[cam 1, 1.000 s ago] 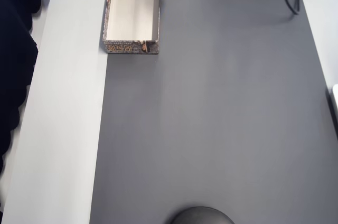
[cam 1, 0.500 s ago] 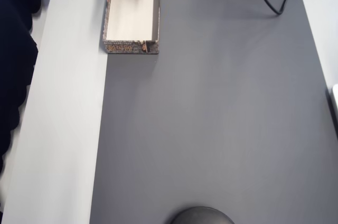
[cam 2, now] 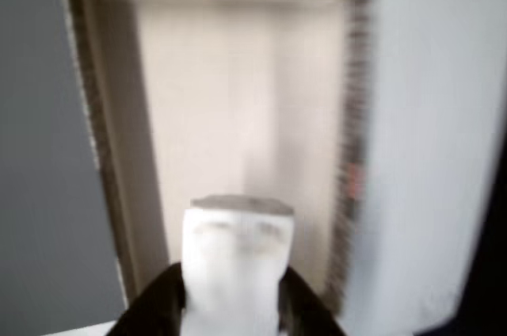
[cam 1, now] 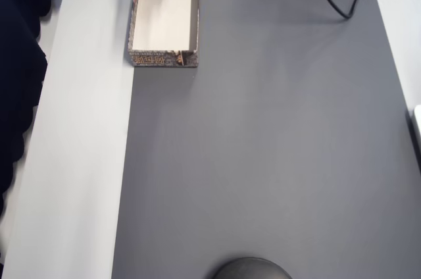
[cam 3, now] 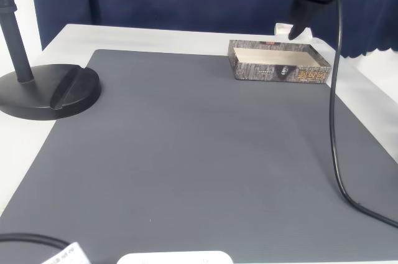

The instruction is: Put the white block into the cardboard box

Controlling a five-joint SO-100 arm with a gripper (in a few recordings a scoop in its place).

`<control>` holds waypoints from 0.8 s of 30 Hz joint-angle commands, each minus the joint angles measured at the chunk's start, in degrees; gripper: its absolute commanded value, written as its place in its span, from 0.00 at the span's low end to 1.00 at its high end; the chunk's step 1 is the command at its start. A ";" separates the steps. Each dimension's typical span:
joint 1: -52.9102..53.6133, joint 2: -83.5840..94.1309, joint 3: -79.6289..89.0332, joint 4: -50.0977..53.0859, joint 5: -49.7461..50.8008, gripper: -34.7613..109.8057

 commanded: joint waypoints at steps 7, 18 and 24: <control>-0.79 -3.96 -4.31 -0.70 3.43 0.23; -2.11 -9.58 -12.30 -0.44 5.80 0.23; -2.02 -10.28 -12.83 -1.23 6.33 0.23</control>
